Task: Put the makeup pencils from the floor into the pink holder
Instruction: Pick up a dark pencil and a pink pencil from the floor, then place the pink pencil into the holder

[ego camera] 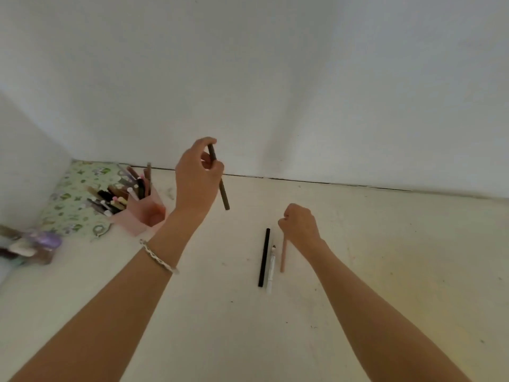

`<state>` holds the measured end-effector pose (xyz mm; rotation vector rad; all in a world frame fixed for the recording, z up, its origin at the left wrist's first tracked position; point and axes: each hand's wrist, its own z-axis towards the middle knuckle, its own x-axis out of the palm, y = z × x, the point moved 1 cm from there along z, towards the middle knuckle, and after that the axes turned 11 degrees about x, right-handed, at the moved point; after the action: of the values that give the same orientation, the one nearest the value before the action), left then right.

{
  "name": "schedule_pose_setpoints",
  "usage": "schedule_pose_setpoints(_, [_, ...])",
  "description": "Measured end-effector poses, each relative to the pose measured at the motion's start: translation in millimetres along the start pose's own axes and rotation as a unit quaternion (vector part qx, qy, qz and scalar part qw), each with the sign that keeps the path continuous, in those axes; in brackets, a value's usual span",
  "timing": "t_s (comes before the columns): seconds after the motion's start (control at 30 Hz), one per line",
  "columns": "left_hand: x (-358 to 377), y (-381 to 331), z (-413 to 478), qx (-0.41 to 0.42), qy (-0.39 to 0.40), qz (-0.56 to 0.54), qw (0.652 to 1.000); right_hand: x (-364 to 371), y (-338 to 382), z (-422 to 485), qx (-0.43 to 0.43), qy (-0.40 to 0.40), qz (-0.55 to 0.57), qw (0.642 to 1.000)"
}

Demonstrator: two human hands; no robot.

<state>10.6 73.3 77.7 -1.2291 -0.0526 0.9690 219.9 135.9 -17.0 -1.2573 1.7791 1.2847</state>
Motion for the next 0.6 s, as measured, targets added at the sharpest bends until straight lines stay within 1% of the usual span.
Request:
schedule_pose_setpoints(0.07, [-43, 9, 22, 0.027, -0.073, 0.024, 0.997, -19, 29, 1, -0.026, -0.069, 0.069, 0.995])
schedule_pose_setpoints(0.13, [-85, 22, 40, 0.034, -0.132, 0.055, 0.989, -35, 64, -4, -0.051, -0.110, 0.173, 0.977])
schedule_pose_setpoints(0.2, [-115, 37, 49, 0.026, -0.166, 0.085, 0.982, -45, 98, -11, -0.075, -0.118, 0.282, 0.949])
schedule_pose_setpoints(0.27, [-135, 51, 52, 0.015, -0.172, 0.109, 0.979, -48, 131, -22, -0.104, -0.117, 0.369, 0.916])
schedule_pose_setpoints(0.3, [-136, 56, 51, 0.012, -0.160, 0.120, 0.980, -49, 141, -27, -0.118, -0.120, 0.397, 0.902])
schedule_pose_setpoints(0.37, [-135, 68, 46, 0.001, -0.124, 0.151, 0.981, -47, 160, -36, -0.147, -0.124, 0.423, 0.886])
schedule_pose_setpoints(0.43, [-134, 85, 40, -0.026, -0.076, 0.170, 0.982, -42, 174, -44, -0.169, -0.122, 0.431, 0.878])
schedule_pose_setpoints(0.5, [-131, 97, 34, -0.054, -0.011, 0.187, 0.981, -39, 184, -50, -0.181, -0.119, 0.436, 0.873])
schedule_pose_setpoints(0.53, [-129, 101, 33, -0.060, 0.033, 0.211, 0.975, -38, 189, -53, -0.188, -0.120, 0.442, 0.869])
schedule_pose_setpoints(0.6, [-129, 103, 35, -0.052, 0.107, 0.278, 0.953, -35, 202, -57, -0.207, -0.123, 0.452, 0.859])
